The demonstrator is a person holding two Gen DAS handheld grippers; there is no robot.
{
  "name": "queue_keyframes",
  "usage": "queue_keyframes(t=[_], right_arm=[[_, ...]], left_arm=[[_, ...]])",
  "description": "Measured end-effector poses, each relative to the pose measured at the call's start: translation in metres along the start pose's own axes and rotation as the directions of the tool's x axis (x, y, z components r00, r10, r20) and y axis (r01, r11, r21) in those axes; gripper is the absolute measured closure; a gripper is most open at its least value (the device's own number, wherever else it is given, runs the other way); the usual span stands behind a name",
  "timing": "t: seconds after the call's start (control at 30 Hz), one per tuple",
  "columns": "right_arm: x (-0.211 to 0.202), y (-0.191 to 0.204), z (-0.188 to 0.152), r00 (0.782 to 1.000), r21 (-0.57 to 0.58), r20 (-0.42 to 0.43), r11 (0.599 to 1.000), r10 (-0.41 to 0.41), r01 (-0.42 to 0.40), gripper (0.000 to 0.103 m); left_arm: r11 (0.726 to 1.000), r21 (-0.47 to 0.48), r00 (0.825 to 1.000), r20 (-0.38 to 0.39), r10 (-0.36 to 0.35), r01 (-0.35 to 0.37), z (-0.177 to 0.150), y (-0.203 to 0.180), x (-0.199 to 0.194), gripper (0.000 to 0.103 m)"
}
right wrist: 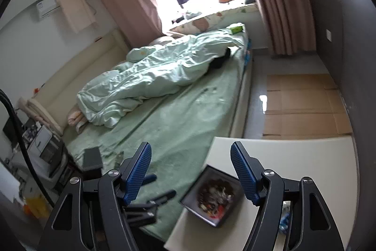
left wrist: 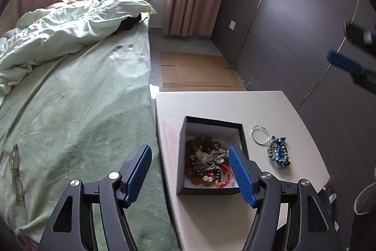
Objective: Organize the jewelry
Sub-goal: 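Carry the silver chains over the black box and open the right gripper, then move both grippers back over the blue bead bracelets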
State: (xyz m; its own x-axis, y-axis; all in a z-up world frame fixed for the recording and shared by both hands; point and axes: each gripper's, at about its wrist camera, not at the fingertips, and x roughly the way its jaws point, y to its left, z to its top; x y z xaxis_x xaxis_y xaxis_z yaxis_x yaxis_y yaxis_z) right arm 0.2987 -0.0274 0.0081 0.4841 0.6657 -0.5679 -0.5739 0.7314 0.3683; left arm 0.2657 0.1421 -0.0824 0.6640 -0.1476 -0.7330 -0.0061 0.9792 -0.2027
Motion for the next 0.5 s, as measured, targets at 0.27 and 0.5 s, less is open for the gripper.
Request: queue_keyframes(t=[0.27,0.5], right_arm=[[-0.034,-0.061,-0.039,0.996,0.127,0.026,0.989,-0.082,0.078,0.033],[-0.051,-0.118,-0.077,0.99,0.243,0.009,0.961,-0.139,0.132,0.033]], left_arm=[[0.998,0.059,0.999,-0.021,-0.033,0.034,0.005,-0.037,0.016,0.034],[0.989,0.134,0.997,-0.048,-0.06,0.066,0.008,-0.08,0.035,0.034]])
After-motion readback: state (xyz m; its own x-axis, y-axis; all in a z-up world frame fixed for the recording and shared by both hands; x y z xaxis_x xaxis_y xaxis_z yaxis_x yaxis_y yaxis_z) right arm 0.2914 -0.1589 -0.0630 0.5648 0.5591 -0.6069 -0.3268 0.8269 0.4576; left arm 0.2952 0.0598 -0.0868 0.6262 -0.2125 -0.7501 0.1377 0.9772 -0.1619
